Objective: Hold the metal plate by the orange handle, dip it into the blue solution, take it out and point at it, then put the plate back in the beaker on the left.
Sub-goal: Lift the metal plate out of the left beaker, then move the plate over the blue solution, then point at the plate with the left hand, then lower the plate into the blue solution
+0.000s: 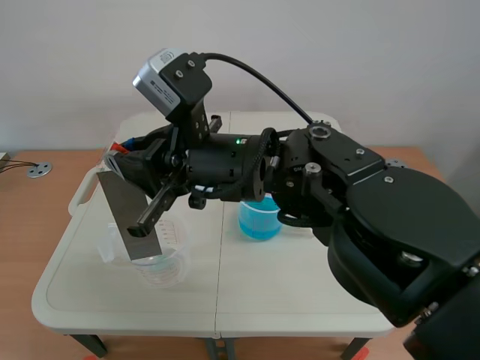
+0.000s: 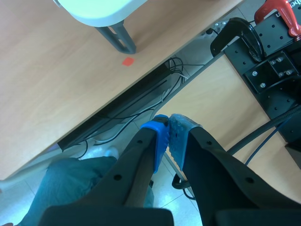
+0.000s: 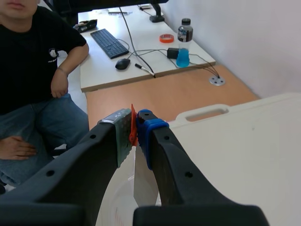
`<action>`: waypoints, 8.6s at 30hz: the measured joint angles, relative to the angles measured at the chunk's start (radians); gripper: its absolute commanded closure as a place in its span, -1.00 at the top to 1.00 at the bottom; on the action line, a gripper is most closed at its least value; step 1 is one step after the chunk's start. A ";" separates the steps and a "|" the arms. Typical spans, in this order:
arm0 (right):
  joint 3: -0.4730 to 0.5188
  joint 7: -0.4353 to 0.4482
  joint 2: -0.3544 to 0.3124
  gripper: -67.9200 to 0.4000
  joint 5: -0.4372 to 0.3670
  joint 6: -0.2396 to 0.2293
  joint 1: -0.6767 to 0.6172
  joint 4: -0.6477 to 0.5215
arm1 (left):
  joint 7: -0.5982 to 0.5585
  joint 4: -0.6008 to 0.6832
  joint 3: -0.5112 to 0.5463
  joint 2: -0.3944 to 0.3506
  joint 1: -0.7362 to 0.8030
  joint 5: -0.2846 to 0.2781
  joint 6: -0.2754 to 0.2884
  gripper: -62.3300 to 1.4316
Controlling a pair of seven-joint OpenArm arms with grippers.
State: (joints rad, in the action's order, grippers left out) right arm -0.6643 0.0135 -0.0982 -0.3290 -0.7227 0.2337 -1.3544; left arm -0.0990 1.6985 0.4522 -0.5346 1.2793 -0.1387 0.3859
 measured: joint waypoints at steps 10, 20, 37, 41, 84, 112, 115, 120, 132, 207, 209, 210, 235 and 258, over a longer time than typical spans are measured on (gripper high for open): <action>0.058 -0.036 -0.020 -0.95 0.030 0.000 -0.061 -0.183 | 0.000 0.000 0.000 0.000 0.000 0.000 0.000 -0.90; 0.118 -0.093 -0.030 -0.95 0.030 0.000 -0.080 -0.316 | -0.001 0.000 0.000 0.000 0.000 0.000 0.000 -0.90; 0.235 -0.201 -0.030 -0.95 0.029 -0.004 -0.088 -0.448 | -0.003 -0.002 0.000 0.000 -0.077 0.037 0.007 -0.90; 0.265 -0.203 -0.048 -0.95 0.025 -0.007 -0.098 -0.491 | -0.008 -0.002 0.000 -0.015 -0.077 0.037 0.008 -0.90; 0.585 -0.241 -0.179 -0.95 -0.058 -0.017 -0.102 -0.475 | 0.113 -0.002 -0.374 -0.116 -0.916 0.034 0.033 -0.90; 0.585 -0.205 -0.179 -0.95 -0.058 -0.018 -0.102 -0.406 | 0.219 -0.384 -0.893 0.143 -1.476 0.121 0.033 -0.90; 0.585 -0.205 -0.179 -0.95 -0.058 -0.018 -0.102 -0.406 | 0.216 -0.410 -0.924 0.163 -1.506 0.137 0.033 -0.90; 0.585 -0.205 -0.179 -0.95 -0.058 -0.018 -0.102 -0.406 | 0.216 -0.428 -0.961 0.186 -1.549 0.138 0.033 -0.91; 0.585 -0.205 -0.179 -0.95 -0.058 -0.017 -0.102 -0.406 | 0.216 -0.435 -0.980 0.235 -1.575 0.181 0.001 -0.91; 0.538 -0.137 -0.174 -0.95 -0.039 -0.017 -0.102 -0.272 | -0.077 -0.132 -0.137 -0.128 -0.205 -0.127 -0.087 -0.91; 0.538 -0.121 -0.174 -0.95 -0.023 -0.017 -0.102 -0.257 | -0.078 -0.148 -0.137 -0.127 -0.209 -0.122 -0.087 -0.91; 0.538 -0.114 -0.174 -0.95 -0.016 -0.017 -0.102 -0.248 | -0.078 -0.154 -0.137 -0.127 -0.210 -0.120 -0.087 -0.91; 0.517 0.079 -0.114 -0.95 0.123 -0.015 -0.101 -0.045 | -0.078 -0.164 -0.137 -0.127 -0.213 -0.120 -0.087 -0.91; 0.446 0.137 -0.107 -0.95 0.176 0.027 -0.096 -0.042 | -0.078 -0.164 -0.137 -0.127 -0.214 -0.120 -0.086 -0.91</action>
State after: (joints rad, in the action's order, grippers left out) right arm -0.2180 0.1505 -0.2050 -0.1528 -0.6952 0.1375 -1.3964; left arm -0.1768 1.5349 0.3153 -0.6617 1.0657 -0.2588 0.2996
